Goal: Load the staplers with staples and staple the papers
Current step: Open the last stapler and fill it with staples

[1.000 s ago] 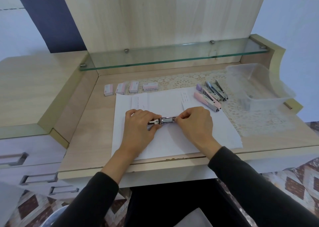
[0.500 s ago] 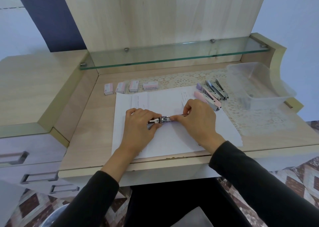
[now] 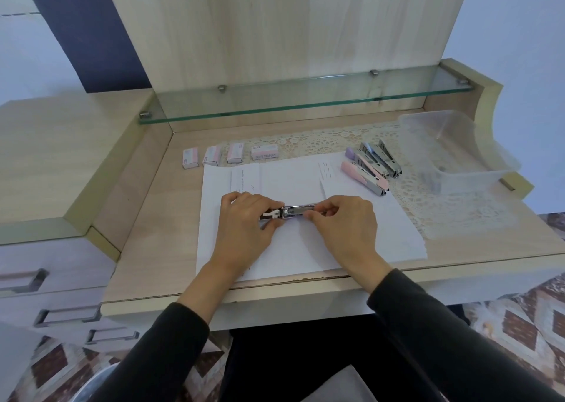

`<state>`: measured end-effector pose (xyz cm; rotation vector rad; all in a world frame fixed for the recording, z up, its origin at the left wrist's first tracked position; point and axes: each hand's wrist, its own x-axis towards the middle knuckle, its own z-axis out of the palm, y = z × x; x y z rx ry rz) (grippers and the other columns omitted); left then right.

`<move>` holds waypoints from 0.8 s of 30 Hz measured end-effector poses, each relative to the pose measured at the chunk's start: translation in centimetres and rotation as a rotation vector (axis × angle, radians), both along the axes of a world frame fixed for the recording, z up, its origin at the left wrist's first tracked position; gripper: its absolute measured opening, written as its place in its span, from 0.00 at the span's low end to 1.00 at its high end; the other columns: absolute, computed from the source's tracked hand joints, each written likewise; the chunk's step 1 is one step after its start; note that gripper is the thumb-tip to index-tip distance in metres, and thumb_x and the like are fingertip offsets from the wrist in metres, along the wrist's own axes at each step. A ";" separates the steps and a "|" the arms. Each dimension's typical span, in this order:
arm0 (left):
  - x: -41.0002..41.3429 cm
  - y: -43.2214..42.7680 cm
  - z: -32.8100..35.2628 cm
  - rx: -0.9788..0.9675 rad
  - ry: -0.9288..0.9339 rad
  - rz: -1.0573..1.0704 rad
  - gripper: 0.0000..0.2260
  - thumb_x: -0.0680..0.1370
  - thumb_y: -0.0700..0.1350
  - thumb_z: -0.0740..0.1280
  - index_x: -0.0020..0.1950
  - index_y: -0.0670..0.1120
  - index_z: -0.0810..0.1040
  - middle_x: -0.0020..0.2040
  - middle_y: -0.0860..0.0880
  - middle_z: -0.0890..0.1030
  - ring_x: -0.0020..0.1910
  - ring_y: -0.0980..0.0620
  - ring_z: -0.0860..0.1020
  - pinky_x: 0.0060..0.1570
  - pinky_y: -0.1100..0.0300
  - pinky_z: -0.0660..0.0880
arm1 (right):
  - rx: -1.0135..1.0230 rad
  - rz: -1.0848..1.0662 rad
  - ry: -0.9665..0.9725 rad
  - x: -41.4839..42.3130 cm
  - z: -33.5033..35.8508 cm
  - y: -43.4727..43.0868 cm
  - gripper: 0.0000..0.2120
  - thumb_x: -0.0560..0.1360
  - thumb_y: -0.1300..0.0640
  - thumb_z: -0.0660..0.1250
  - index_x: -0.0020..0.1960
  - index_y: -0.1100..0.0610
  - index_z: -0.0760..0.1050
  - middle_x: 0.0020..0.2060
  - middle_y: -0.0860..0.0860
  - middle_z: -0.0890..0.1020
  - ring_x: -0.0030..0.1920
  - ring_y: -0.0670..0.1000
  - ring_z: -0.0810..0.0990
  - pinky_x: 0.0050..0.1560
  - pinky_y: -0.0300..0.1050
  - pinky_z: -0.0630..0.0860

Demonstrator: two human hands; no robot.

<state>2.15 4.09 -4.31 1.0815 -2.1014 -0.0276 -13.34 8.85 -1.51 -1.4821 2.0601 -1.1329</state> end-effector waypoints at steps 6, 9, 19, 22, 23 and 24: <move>0.0 0.0 0.0 -0.021 -0.015 0.011 0.09 0.64 0.45 0.72 0.43 0.46 0.82 0.35 0.51 0.81 0.35 0.52 0.77 0.49 0.58 0.63 | 0.004 -0.079 -0.018 1.3 0.2 -0.4 0.09 0.70 0.50 0.71 0.41 0.56 0.82 0.38 0.52 0.84 0.41 0.51 0.78 0.43 0.46 0.72; 0.0 -0.1 -0.2 -0.029 -0.004 0.007 0.09 0.65 0.45 0.72 0.43 0.46 0.82 0.35 0.51 0.81 0.38 0.56 0.72 0.49 0.58 0.62 | 0.008 -0.099 -0.043 1.8 0.2 -0.6 0.08 0.70 0.52 0.70 0.41 0.57 0.82 0.38 0.52 0.84 0.41 0.52 0.78 0.47 0.49 0.75; 0.0 -0.3 -0.3 -0.058 0.003 0.003 0.08 0.65 0.44 0.72 0.43 0.46 0.82 0.35 0.51 0.81 0.38 0.55 0.71 0.49 0.57 0.63 | 0.046 -0.098 -0.060 2.3 0.3 -0.8 0.07 0.71 0.53 0.69 0.41 0.56 0.82 0.40 0.52 0.84 0.43 0.52 0.79 0.50 0.51 0.75; 0.1 -0.2 -0.3 -0.052 -0.004 0.007 0.08 0.65 0.44 0.72 0.43 0.46 0.82 0.34 0.51 0.81 0.39 0.55 0.71 0.49 0.57 0.63 | 0.037 -0.108 -0.090 2.5 0.1 -1.0 0.06 0.71 0.55 0.70 0.41 0.57 0.82 0.39 0.52 0.84 0.40 0.50 0.78 0.42 0.44 0.74; 0.1 -0.2 -0.3 -0.047 -0.005 0.008 0.08 0.65 0.44 0.72 0.43 0.46 0.82 0.35 0.51 0.81 0.39 0.55 0.71 0.49 0.57 0.62 | 0.032 -0.112 -0.109 2.4 0.1 -1.0 0.06 0.71 0.55 0.70 0.41 0.57 0.82 0.38 0.52 0.84 0.38 0.48 0.77 0.36 0.39 0.72; 0.1 -0.2 -0.3 -0.043 -0.004 0.008 0.08 0.65 0.44 0.72 0.43 0.46 0.82 0.35 0.51 0.81 0.39 0.55 0.71 0.49 0.57 0.63 | 0.029 -0.113 -0.125 2.4 0.0 -1.0 0.06 0.71 0.55 0.70 0.41 0.57 0.82 0.38 0.52 0.83 0.36 0.47 0.75 0.32 0.36 0.68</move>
